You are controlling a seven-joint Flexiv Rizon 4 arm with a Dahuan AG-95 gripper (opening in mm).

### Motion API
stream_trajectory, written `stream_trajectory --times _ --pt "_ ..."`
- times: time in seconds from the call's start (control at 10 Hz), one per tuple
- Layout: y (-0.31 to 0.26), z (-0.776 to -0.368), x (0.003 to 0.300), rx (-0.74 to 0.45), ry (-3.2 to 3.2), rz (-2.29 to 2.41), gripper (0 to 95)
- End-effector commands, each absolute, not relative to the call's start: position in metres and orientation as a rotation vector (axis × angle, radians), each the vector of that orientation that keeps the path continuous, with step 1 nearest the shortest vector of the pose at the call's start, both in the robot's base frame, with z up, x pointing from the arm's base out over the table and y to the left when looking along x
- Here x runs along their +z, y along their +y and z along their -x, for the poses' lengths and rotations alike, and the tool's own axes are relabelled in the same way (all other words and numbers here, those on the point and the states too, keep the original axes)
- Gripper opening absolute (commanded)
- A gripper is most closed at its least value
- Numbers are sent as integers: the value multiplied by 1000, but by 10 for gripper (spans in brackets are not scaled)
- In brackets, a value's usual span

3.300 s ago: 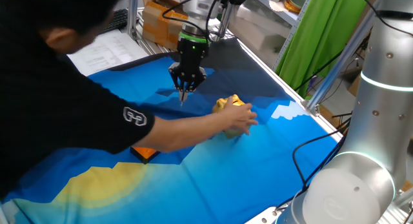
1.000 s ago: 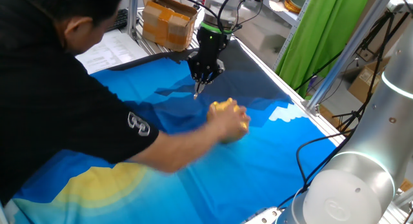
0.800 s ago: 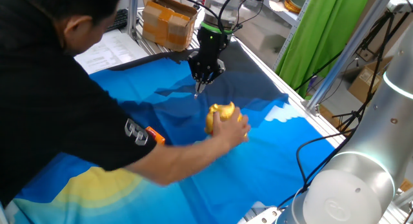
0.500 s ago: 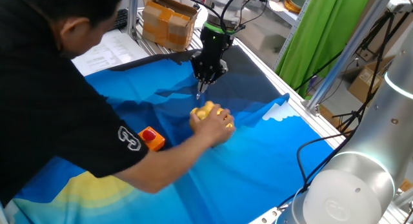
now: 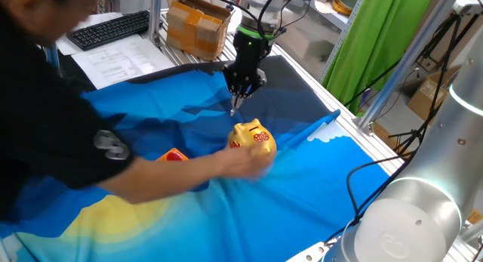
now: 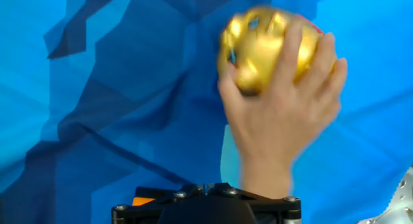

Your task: Drop coins into a piggy bank

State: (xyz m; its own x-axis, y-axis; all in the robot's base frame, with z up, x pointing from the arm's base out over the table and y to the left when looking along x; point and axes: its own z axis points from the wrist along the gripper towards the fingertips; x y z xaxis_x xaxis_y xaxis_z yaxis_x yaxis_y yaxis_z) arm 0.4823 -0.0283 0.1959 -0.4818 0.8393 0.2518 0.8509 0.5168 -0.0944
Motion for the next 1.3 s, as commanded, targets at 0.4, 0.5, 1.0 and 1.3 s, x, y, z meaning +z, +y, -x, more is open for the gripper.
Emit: stream_trajectory --times 0.4,0.5,1.0,1.3 --pt "-33 -479 194 -120 -2505 1387 0" --pt "-33 -479 194 -181 -2495 1391 0" --pt "-33 -479 194 -115 -2462 1561 0" --pt "-33 -479 194 -55 -2531 1521 0"
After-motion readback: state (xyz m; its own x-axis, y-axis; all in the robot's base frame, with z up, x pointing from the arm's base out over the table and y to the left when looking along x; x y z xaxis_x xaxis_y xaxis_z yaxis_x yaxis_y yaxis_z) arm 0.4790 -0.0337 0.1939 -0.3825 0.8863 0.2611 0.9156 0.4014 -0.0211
